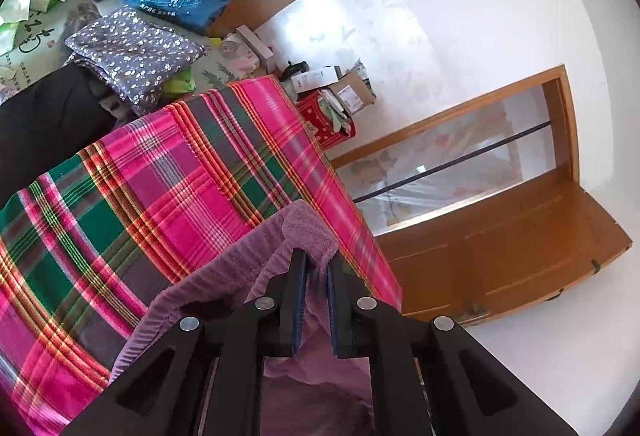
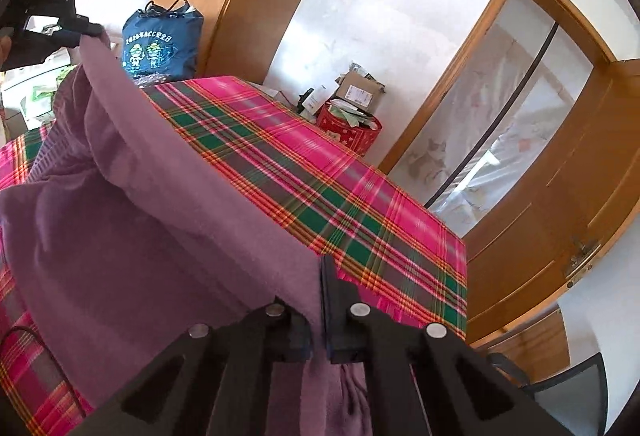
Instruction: Fold clothes
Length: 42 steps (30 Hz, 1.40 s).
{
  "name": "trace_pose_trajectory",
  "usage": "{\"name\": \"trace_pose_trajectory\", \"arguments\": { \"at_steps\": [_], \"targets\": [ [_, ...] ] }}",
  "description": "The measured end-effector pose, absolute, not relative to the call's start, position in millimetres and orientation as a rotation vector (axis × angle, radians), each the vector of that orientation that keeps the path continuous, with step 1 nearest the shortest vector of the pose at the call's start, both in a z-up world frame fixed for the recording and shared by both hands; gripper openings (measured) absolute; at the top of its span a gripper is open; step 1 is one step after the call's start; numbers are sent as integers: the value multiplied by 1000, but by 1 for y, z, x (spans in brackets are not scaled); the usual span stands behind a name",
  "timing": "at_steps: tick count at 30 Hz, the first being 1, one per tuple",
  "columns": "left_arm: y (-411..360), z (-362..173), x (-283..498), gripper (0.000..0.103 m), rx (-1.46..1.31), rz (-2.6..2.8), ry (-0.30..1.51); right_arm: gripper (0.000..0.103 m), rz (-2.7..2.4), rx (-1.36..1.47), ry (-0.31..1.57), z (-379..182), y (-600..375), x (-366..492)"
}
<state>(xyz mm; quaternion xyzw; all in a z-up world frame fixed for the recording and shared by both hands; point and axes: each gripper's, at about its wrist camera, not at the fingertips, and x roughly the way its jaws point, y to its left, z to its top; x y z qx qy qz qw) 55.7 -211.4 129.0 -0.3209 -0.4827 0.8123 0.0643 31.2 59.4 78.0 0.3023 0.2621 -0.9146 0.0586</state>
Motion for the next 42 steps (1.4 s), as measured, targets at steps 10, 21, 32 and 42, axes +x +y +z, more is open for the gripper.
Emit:
{"name": "trace_pose_trajectory", "arguments": {
  "at_steps": [10, 21, 32, 42],
  "targets": [
    [-221, 122, 28, 10, -994, 2448, -1493, 4, -2798, 877, 856, 86, 58, -23],
    [-230, 106, -20, 10, -1085, 2465, -1483, 4, -2757, 912, 959, 75, 47, -87],
    [-242, 77, -69, 11, -1203, 2485, -1464, 4, -2706, 1005, 1000, 43, 36, -148],
    [-254, 47, -106, 11, -1307, 2479, -1471, 4, -2640, 1089, 1074, 8, 22, -195]
  ]
}}
